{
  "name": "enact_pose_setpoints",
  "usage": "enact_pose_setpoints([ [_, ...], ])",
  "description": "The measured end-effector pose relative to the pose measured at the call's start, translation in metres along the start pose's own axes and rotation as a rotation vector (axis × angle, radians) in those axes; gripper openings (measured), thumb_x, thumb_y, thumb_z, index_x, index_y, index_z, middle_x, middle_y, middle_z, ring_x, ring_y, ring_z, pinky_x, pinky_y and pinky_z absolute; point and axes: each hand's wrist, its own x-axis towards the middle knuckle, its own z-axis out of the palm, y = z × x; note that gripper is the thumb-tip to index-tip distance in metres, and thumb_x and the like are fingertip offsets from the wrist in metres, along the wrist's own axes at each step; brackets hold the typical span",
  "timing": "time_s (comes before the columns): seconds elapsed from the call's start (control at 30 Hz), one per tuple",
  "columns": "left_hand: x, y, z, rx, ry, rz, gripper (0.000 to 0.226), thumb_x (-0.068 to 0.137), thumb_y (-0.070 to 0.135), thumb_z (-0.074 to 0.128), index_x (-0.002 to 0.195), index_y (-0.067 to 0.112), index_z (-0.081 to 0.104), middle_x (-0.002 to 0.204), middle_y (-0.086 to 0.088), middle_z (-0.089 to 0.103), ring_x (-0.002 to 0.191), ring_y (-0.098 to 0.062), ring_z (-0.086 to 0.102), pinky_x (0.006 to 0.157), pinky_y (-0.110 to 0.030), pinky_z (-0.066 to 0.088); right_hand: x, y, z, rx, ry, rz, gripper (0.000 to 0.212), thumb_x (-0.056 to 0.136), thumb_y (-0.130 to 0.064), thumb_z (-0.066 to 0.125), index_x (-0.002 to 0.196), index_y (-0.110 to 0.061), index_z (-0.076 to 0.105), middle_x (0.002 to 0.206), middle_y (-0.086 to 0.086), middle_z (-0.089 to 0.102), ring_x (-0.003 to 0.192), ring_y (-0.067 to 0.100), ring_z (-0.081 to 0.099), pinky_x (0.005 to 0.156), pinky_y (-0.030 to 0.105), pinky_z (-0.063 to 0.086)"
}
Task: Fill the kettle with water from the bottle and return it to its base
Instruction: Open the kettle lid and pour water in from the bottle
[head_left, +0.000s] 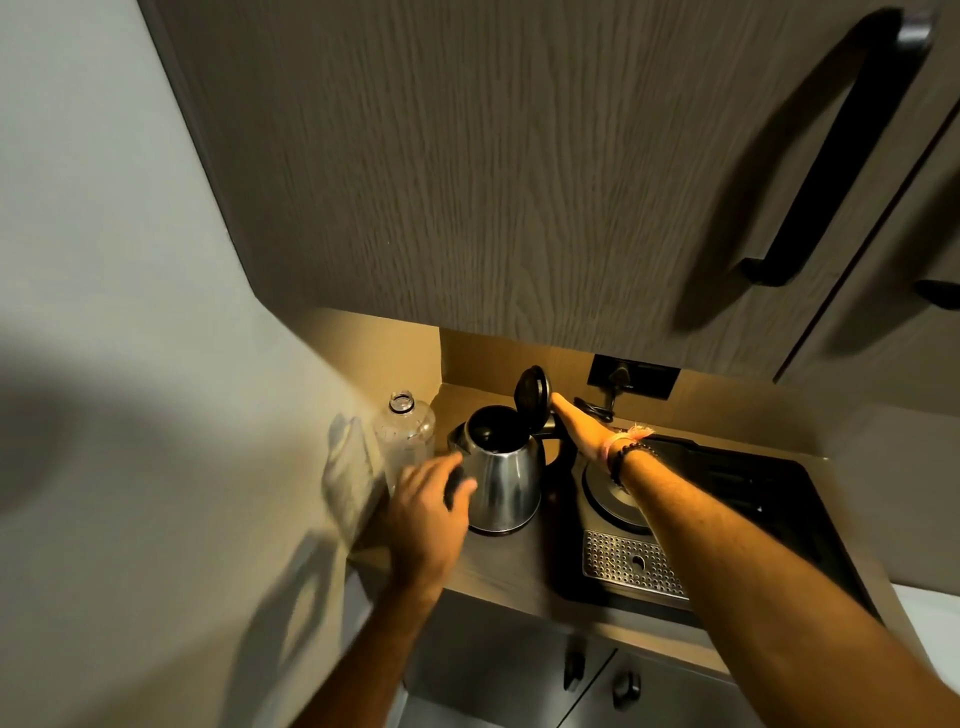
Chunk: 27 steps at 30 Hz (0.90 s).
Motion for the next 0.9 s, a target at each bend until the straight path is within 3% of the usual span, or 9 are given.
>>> enact_pose_setpoints([
  [0.07, -0.036, -0.016, 0.023, -0.007, -0.163, -0.162, 0.038, 0.072, 0.015, 0.086, 0.108, 0.011, 0.073, 0.099, -0.007, 0.074, 0.095, -0.028, 0.067, 0.079, -0.031, 0.05, -0.005, -0.004, -0.001, -0.023, 0.019, -0.011, 0.086, 0.073, -0.091, 0.016, 0.144, -0.046, 0.033, 0.162, -0.002, 0.019, 0.149, 0.031, 0.011, 0.113, 0.066, -0.007],
  [0.13, -0.057, -0.026, 0.04, -0.022, -0.263, -0.328, 0.037, 0.069, 0.01, 0.087, 0.103, 0.011, 0.073, 0.098, -0.009, 0.074, 0.095, -0.031, 0.067, 0.079, -0.036, 0.052, -0.008, -0.008, -0.001, -0.031, 0.007, -0.059, 0.076, 0.085, -0.079, 0.015, 0.149, -0.039, 0.027, 0.162, -0.001, 0.016, 0.15, 0.029, 0.008, 0.116, 0.062, -0.007],
  [0.2, -0.066, -0.033, 0.051, 0.017, -0.324, -0.414, 0.036, 0.069, 0.008, 0.087, 0.102, 0.01, 0.072, 0.1, -0.011, 0.074, 0.096, -0.032, 0.067, 0.078, -0.038, 0.052, 0.001, -0.002, -0.001, -0.074, 0.005, -0.044, 0.081, 0.077, -0.088, 0.013, 0.145, -0.047, 0.03, 0.162, -0.004, 0.017, 0.15, 0.029, 0.007, 0.113, 0.066, -0.01],
  [0.3, -0.07, -0.047, 0.065, 0.069, -0.362, -0.463, 0.038, 0.069, 0.013, 0.088, 0.102, 0.009, 0.07, 0.102, -0.012, 0.074, 0.095, -0.031, 0.068, 0.076, -0.039, 0.051, 0.042, 0.028, -0.006, -0.098, -0.013, -0.078, 0.09, 0.06, -0.1, 0.011, 0.138, -0.058, 0.031, 0.161, -0.009, 0.019, 0.15, 0.029, 0.006, 0.108, 0.07, -0.013],
  [0.43, -0.07, -0.06, 0.074, 0.045, -0.366, -0.456, 0.042, 0.062, 0.017, 0.092, 0.097, 0.009, 0.069, 0.097, -0.013, 0.073, 0.09, -0.033, 0.067, 0.074, -0.042, 0.054, 0.003, 0.0, -0.004, -0.124, -0.02, -0.083, 0.089, 0.068, -0.094, 0.011, 0.145, -0.051, 0.024, 0.163, -0.006, 0.013, 0.15, 0.029, 0.003, 0.109, 0.069, -0.013],
  [0.6, -0.059, -0.063, 0.044, 0.034, -0.066, -0.433, 0.064, 0.057, 0.04, 0.092, 0.103, 0.013, 0.058, 0.103, -0.012, 0.06, 0.095, -0.035, 0.058, 0.075, -0.05, 0.05, -0.023, -0.014, 0.0, -0.008, -0.038, -0.168, 0.062, 0.099, -0.056, 0.016, 0.153, -0.025, 0.022, 0.162, 0.004, 0.017, 0.149, 0.028, 0.011, 0.117, 0.053, 0.0],
  [0.73, -0.017, -0.047, 0.018, -0.047, 0.205, -0.366, 0.097, 0.05, 0.047, 0.094, 0.124, 0.002, 0.051, 0.122, -0.02, 0.054, 0.113, -0.032, 0.051, 0.087, -0.048, 0.054, -0.031, -0.017, 0.002, -0.003, -0.039, -0.179, 0.064, 0.097, -0.059, 0.017, 0.152, -0.027, 0.023, 0.162, 0.004, 0.018, 0.15, 0.029, 0.008, 0.116, 0.057, -0.006],
  [0.83, 0.02, -0.036, 0.017, -0.167, 0.151, -0.407, 0.114, 0.046, 0.042, 0.097, 0.139, 0.004, 0.043, 0.136, -0.02, 0.052, 0.124, -0.03, 0.051, 0.101, -0.035, 0.045, -0.037, -0.02, 0.001, 0.013, -0.016, -0.187, 0.057, 0.101, -0.049, 0.014, 0.153, -0.027, 0.017, 0.162, 0.002, 0.013, 0.15, 0.027, 0.005, 0.116, 0.053, -0.006],
  [0.9, 0.037, -0.031, 0.019, -0.236, 0.089, -0.488, 0.118, 0.046, 0.043, 0.097, 0.143, 0.01, 0.038, 0.138, -0.017, 0.053, 0.126, -0.032, 0.052, 0.101, -0.038, 0.047, -0.035, -0.018, -0.001, 0.015, -0.013, -0.198, 0.057, 0.102, -0.048, 0.016, 0.154, -0.026, 0.016, 0.162, 0.002, 0.013, 0.15, 0.026, 0.006, 0.117, 0.051, -0.003],
])
